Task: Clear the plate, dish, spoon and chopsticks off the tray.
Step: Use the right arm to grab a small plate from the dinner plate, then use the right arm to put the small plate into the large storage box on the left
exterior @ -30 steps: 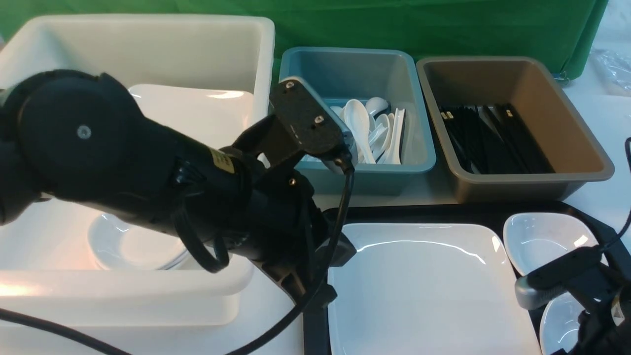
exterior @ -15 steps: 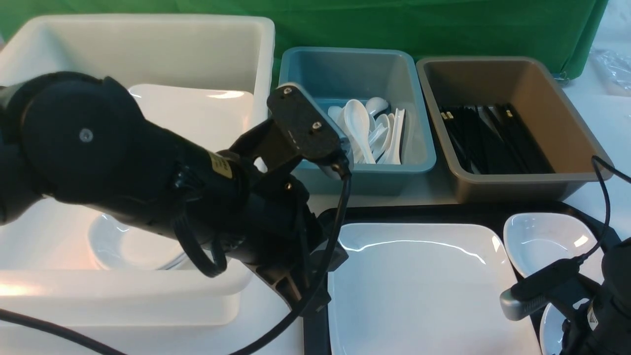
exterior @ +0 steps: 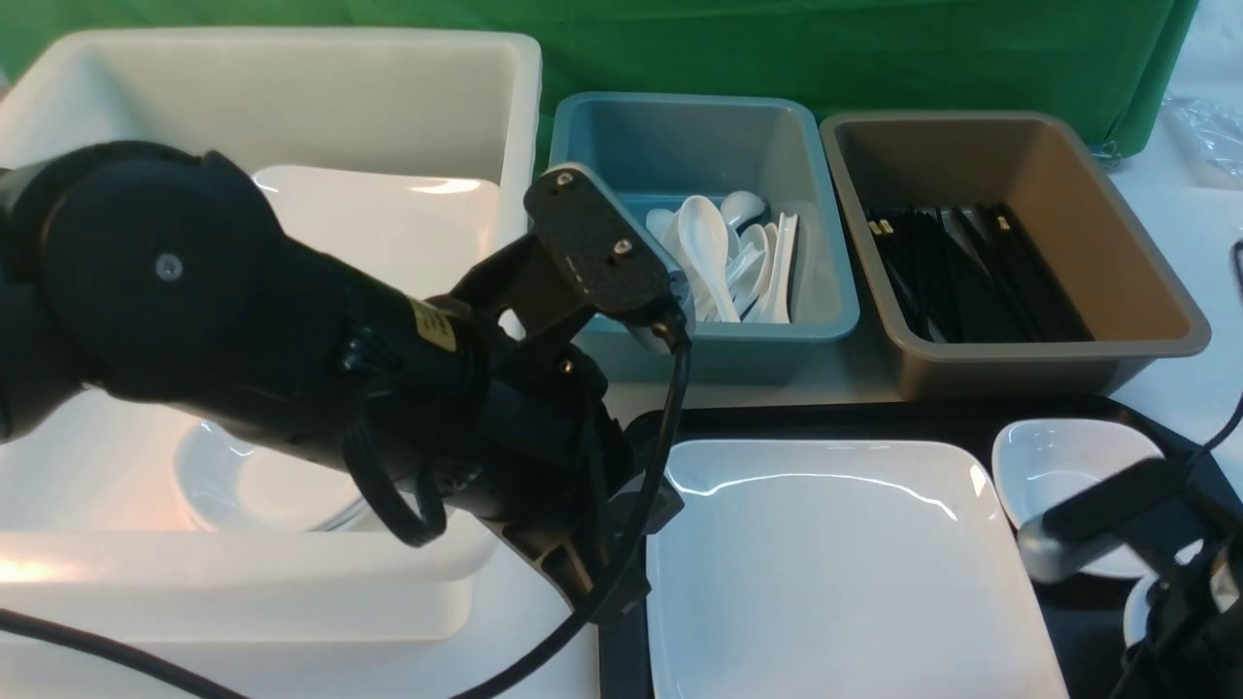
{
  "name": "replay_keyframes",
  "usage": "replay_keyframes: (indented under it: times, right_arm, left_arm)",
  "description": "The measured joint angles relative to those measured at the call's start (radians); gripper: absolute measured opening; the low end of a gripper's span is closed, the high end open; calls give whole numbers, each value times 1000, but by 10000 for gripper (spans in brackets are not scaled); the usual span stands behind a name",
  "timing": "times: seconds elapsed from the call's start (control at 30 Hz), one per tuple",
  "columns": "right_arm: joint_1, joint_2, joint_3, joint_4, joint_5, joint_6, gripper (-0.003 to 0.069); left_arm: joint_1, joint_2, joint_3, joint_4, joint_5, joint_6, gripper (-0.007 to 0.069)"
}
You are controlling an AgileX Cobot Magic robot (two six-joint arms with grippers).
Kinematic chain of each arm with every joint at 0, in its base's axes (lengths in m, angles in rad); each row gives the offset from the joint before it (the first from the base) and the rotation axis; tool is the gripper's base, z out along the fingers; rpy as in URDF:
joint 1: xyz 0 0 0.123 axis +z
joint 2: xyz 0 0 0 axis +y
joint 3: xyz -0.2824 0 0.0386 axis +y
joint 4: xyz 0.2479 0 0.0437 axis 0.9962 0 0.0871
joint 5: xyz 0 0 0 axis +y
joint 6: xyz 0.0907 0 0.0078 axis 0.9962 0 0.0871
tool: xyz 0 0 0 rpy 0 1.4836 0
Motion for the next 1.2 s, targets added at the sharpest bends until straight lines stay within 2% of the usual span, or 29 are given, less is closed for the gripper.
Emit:
replay_keyframes:
  times: [0.1,0.4,0.5,0.6,0.7,0.8,0.87,0.9,1.07,1.2]
  right_arm:
    - [0,-87,-40,29,13,0,65]
    - [0,-192,-154,40,69,0,64]
    - [0,-192,-229,102,79,-25,64]
    - [0,-191,-327,208,72,-104,64]
    - [1,-165,-455,296,70,-166,64]
    - [33,-97,-586,327,70,-200,64]
    - [97,-15,-702,331,72,-214,64]
    - [105,-6,-725,331,72,-217,64]
    - [304,264,-1046,346,73,-246,64]
    - [434,495,-1304,349,70,-262,63]
  left_arm:
    - [0,0,0,0,-10,-13,11]
    - [0,0,0,17,-55,-49,11]
    - [0,-5,0,59,-71,-133,11]
    - [34,-29,-16,184,-76,-277,11]
    - [131,-68,-66,285,-81,-427,11]
    - [255,-120,-115,308,-90,-472,11]
    - [360,-162,-131,299,-86,-479,12]
    - [370,-166,-131,299,-84,-479,12]
    - [612,-237,-121,250,31,-486,12]
    - [741,-298,-89,220,59,-487,12]
